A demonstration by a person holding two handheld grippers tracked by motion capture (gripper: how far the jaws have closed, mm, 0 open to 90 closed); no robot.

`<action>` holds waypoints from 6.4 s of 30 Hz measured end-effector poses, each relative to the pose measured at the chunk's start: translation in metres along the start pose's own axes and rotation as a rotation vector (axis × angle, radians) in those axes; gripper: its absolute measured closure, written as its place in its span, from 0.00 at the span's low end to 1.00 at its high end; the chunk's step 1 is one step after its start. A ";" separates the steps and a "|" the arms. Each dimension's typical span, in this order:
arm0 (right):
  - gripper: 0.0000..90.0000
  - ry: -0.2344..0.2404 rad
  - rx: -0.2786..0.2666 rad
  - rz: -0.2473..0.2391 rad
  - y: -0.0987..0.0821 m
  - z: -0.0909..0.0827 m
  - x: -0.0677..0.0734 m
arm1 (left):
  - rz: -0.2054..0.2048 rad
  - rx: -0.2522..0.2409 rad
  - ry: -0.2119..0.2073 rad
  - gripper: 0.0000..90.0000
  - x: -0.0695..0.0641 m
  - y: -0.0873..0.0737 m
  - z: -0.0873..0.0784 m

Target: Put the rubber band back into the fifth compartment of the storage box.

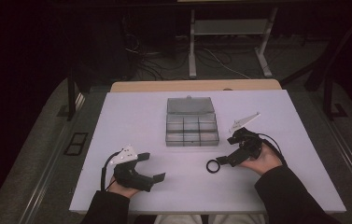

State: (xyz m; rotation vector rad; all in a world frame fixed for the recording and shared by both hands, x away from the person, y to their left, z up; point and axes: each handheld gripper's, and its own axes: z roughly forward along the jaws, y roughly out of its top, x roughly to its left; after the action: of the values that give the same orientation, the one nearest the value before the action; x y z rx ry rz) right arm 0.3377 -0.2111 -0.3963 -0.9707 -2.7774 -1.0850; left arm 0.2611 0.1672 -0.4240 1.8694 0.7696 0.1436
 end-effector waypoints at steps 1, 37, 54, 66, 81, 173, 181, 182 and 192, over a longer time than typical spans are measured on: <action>0.00 0.002 0.003 -0.003 0.000 0.001 0.000 | 0.000 0.000 0.000 0.00 0.000 0.000 0.000; 0.16 0.038 0.073 -0.034 0.001 0.035 -0.001 | 0.000 0.002 -0.004 0.00 0.000 0.000 0.001; 0.54 0.052 0.095 -0.062 -0.001 0.044 -0.002 | 0.008 0.015 -0.007 0.00 0.000 0.000 0.001; 0.79 0.034 0.112 -0.096 -0.003 0.046 -0.002 | 0.005 0.015 -0.002 0.00 0.000 0.000 0.001; 0.96 0.023 0.114 -0.124 -0.004 0.048 -0.001 | 0.006 0.015 -0.003 0.00 0.000 0.000 0.001; 0.96 0.049 -0.008 -0.148 0.079 -0.017 -0.010 | 0.004 0.011 -0.009 0.00 0.000 0.000 0.001; 0.96 0.042 -0.015 -0.151 0.088 -0.018 -0.013 | 0.005 0.012 -0.009 0.00 0.000 0.000 0.001; 0.96 0.040 -0.011 -0.153 0.089 -0.018 -0.013 | 0.004 0.012 -0.009 0.00 0.000 0.000 0.001; 0.96 0.029 -0.008 -0.143 0.100 -0.012 -0.021 | 0.007 0.011 -0.011 0.00 0.000 0.000 0.002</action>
State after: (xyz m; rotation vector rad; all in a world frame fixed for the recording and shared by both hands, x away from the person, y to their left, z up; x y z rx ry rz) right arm 0.4068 -0.1732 -0.3309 -0.7611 -2.8587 -1.1168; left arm 0.2623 0.1656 -0.4251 1.8818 0.7581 0.1336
